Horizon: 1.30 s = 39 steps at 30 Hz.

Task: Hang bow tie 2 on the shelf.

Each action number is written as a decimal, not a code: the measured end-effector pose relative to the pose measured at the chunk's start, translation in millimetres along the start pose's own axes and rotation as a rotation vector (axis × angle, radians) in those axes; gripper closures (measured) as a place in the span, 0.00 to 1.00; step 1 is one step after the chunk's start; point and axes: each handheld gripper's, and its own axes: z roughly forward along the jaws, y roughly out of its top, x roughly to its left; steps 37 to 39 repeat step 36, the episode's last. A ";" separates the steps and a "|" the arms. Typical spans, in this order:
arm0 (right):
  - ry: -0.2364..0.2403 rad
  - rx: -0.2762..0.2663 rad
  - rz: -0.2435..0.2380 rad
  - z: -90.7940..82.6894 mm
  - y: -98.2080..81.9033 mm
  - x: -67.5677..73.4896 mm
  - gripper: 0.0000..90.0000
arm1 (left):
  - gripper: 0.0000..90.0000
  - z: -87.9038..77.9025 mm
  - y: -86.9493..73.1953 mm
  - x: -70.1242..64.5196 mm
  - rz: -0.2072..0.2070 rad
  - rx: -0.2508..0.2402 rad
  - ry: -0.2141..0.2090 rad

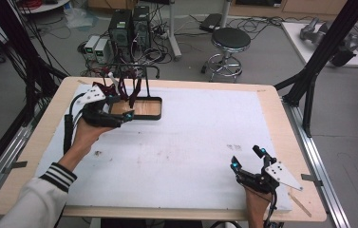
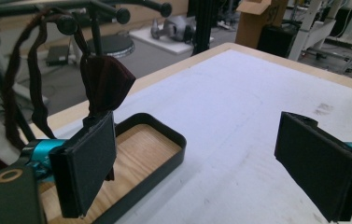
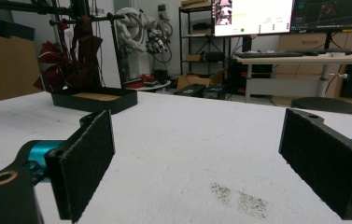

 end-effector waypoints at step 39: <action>-0.011 0.006 -0.020 1.1 0.0 1.4 0.11 | 0.14 -115.7 -142.3 -20.3 -0.009 -0.304 0.233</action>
